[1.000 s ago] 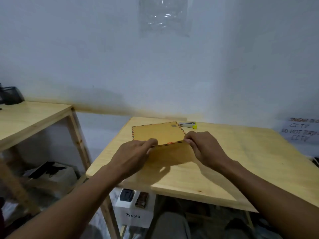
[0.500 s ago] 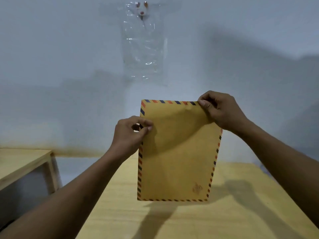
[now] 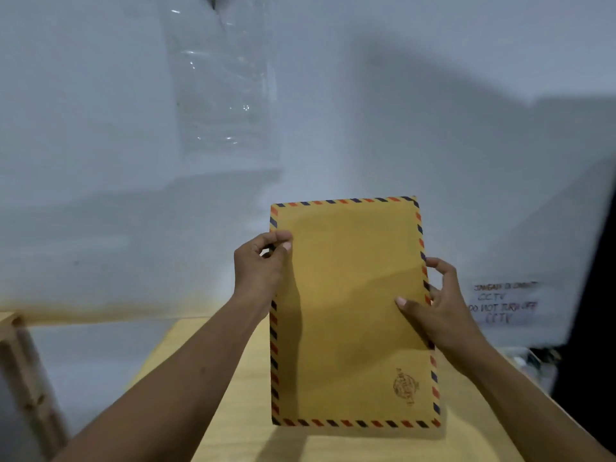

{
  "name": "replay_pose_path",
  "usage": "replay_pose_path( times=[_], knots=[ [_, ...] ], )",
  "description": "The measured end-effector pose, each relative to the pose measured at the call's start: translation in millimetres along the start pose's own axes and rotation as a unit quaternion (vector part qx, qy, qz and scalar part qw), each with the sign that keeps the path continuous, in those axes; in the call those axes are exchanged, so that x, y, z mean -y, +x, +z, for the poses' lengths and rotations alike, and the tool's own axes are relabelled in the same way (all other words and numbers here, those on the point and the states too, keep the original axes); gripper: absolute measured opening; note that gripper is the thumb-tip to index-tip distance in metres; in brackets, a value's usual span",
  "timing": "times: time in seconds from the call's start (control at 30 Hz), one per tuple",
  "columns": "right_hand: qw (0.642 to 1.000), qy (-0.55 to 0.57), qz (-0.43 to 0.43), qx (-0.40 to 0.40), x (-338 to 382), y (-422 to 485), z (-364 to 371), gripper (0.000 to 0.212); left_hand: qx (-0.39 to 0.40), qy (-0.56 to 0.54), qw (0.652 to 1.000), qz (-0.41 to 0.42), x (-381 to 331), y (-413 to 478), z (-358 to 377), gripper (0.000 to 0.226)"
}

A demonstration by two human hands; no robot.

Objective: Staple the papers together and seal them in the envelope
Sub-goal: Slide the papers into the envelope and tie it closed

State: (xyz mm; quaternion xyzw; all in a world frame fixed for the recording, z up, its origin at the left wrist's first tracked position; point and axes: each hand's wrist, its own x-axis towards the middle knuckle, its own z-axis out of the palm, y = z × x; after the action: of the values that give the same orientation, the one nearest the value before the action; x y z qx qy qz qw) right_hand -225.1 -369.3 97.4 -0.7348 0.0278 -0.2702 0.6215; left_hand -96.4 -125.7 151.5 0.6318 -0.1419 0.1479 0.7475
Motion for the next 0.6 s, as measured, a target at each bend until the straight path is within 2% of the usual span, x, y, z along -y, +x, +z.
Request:
replay_pose_path(
  times=[0.13, 0.2, 0.27, 0.37, 0.47, 0.6],
  knots=[
    [0.992, -0.087, -0.061, -0.073, -16, 20, -17, 0.067, 0.09, 0.088, 0.991, -0.041, 39, 8, 17, 0.013],
    [0.984, -0.143, -0.071, -0.075, -28, 36, -24, 0.066, 0.152, 0.146, 0.974, -0.078, 68, 6, 19, 0.016],
    [0.973, -0.21, -0.068, -0.067, -49, 52, -29, 0.051, 0.196, 0.184, 0.957, -0.108, 100, 1, 20, 0.02],
    [0.964, -0.261, -0.012, -0.054, -93, 67, -33, 0.019, 0.209, 0.251, 0.938, -0.115, 142, -4, 25, 0.031],
    [0.95, -0.301, 0.072, -0.039, -134, 70, -35, 0.015, 0.231, 0.317, 0.913, -0.109, 170, -7, 32, 0.043],
    [0.914, -0.39, 0.111, -0.028, -171, 67, -33, 0.019, 0.286, 0.413, 0.863, -0.046, 199, -13, 37, 0.047]
  ],
)
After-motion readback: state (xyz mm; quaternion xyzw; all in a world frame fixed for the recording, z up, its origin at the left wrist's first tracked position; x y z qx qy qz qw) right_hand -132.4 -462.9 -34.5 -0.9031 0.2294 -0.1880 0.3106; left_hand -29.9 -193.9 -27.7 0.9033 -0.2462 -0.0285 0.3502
